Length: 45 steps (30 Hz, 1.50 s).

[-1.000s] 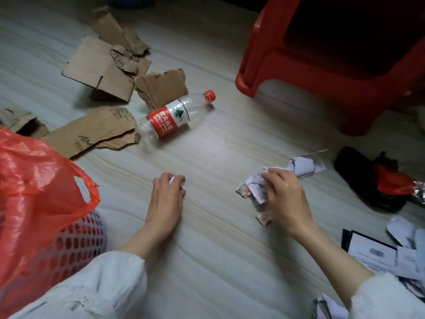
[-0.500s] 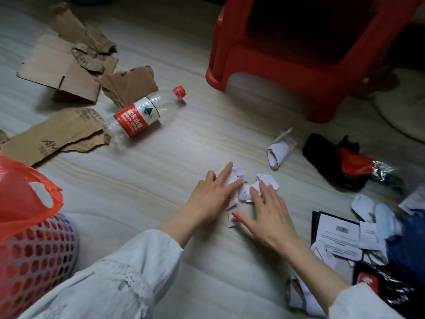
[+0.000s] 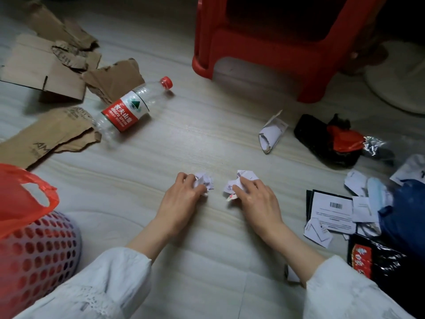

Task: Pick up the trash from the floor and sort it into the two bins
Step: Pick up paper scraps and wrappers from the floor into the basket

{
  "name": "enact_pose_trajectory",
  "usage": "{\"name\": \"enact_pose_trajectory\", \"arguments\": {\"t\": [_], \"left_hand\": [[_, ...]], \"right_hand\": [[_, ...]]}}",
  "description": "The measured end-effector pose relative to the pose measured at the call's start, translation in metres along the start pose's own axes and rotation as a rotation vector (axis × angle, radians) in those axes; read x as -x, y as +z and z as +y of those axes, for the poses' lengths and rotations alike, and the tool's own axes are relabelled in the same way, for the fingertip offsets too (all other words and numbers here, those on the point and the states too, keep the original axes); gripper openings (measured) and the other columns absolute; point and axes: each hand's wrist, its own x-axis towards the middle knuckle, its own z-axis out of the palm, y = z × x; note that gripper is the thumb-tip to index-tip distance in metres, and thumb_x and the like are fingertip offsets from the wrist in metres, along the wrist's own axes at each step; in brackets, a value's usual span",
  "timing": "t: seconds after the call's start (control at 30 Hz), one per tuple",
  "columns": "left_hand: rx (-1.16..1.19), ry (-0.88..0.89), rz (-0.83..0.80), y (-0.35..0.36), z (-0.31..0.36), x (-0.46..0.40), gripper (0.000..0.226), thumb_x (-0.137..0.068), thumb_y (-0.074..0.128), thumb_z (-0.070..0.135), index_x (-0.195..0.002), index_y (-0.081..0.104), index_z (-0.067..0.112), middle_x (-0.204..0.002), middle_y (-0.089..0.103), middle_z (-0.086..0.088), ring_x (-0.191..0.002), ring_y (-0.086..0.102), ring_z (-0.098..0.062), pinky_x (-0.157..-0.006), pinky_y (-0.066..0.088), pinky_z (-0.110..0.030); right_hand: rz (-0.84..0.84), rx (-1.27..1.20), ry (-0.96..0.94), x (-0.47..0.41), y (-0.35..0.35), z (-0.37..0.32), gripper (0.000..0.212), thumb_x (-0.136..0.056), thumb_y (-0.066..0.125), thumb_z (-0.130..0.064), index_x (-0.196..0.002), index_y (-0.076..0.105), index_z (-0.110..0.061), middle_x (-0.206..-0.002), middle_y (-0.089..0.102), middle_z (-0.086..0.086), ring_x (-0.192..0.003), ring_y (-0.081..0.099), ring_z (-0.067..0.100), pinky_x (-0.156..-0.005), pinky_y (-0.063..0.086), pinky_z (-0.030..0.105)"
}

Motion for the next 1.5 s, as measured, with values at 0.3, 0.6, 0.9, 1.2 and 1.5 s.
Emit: {"name": "enact_pose_trajectory", "arguments": {"t": [0.3, 0.6, 0.9, 1.2, 1.5], "left_hand": [[0.075, -0.128, 0.023, -0.019, 0.007, 0.074, 0.04, -0.068, 0.033, 0.022, -0.088, 0.068, 0.018, -0.068, 0.051, -0.006, -0.062, 0.058, -0.028, -0.037, 0.035, -0.025], [0.139, -0.204, 0.096, -0.052, 0.03, 0.12, 0.032, -0.069, 0.041, 0.0, -0.09, 0.056, 0.02, -0.074, 0.049, -0.008, -0.064, 0.056, -0.03, -0.04, 0.027, -0.022], [0.122, -0.195, 0.529, -0.183, 0.021, 0.145, 0.023, -0.081, 0.047, 0.005, -0.095, 0.06, 0.019, -0.078, 0.049, -0.009, -0.07, 0.053, -0.029, -0.044, 0.038, -0.03], [0.242, -0.752, 0.436, -0.265, -0.049, 0.246, 0.041, -0.085, 0.045, -0.002, -0.12, 0.059, 0.014, -0.109, 0.048, -0.02, -0.102, 0.05, -0.04, -0.087, 0.042, -0.043], [0.231, -0.783, 0.271, -0.269, -0.055, 0.262, 0.056, -0.086, 0.039, 0.0, -0.14, 0.034, 0.014, -0.14, 0.036, -0.014, -0.126, 0.038, -0.033, -0.104, 0.033, -0.041]], "right_hand": [[-0.049, 0.021, -0.048, 0.018, -0.016, -0.021, 0.031, -0.067, 0.037, -0.018, -0.057, 0.066, -0.02, -0.062, 0.069, -0.008, -0.052, 0.063, 0.015, -0.034, 0.03, 0.014], [0.014, -0.214, 0.034, 0.046, -0.062, -0.067, 0.019, -0.06, 0.069, 0.0, -0.065, 0.069, -0.019, -0.061, 0.068, 0.004, -0.052, 0.063, 0.028, -0.04, 0.038, 0.022], [0.202, -0.65, 0.234, 0.013, -0.193, -0.146, 0.033, -0.095, 0.051, -0.03, -0.075, 0.069, -0.01, -0.05, 0.047, 0.008, -0.058, 0.042, 0.033, -0.055, 0.025, 0.036], [0.054, -0.847, -0.034, 0.006, -0.275, -0.29, 0.018, -0.086, 0.052, -0.008, -0.079, 0.069, -0.004, -0.075, 0.067, 0.015, -0.065, 0.046, 0.023, -0.059, 0.03, 0.027], [-0.321, -0.96, 0.017, 0.01, -0.271, -0.304, 0.053, -0.086, 0.054, -0.009, -0.137, 0.044, -0.013, -0.134, 0.054, 0.011, -0.117, 0.055, 0.027, -0.096, 0.048, 0.041]]}}
